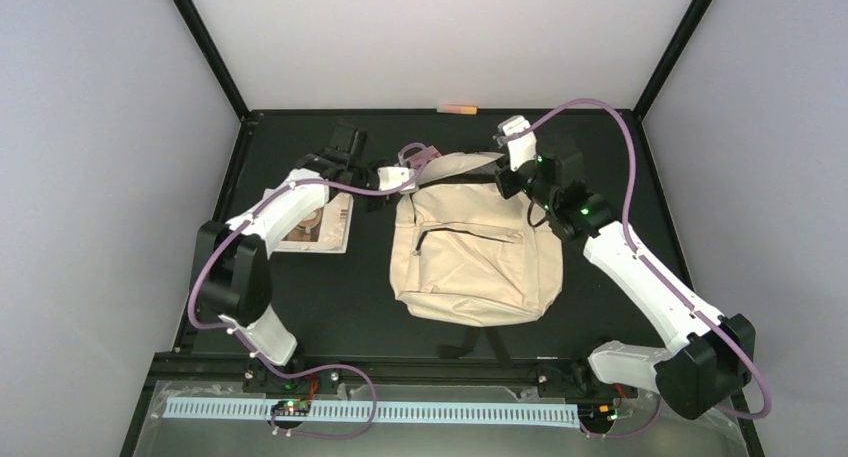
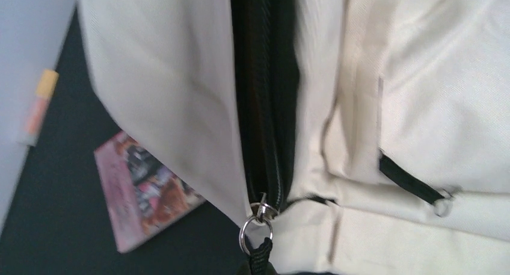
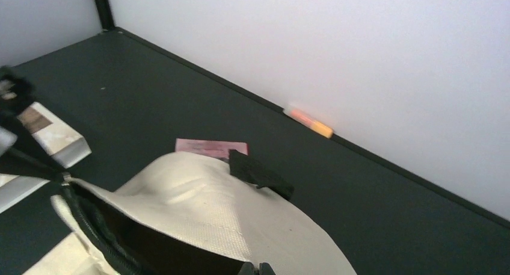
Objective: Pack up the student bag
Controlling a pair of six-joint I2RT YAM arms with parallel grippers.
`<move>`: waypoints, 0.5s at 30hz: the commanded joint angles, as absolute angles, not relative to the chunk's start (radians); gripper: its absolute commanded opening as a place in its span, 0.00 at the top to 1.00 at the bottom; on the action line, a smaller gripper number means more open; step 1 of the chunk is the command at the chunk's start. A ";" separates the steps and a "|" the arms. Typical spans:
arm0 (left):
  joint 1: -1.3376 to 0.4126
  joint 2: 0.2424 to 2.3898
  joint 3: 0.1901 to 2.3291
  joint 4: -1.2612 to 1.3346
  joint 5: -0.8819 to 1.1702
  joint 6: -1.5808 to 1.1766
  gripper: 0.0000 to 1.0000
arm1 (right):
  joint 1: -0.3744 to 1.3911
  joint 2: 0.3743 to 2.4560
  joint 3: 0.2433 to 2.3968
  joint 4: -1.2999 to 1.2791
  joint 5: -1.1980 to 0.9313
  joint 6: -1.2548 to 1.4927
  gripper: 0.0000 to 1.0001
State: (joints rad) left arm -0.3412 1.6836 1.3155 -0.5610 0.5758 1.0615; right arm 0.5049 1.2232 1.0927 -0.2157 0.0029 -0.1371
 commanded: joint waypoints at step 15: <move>-0.314 1.487 0.980 -0.449 0.417 0.872 0.99 | 0.356 1.155 1.043 -0.233 -0.116 -0.096 0.99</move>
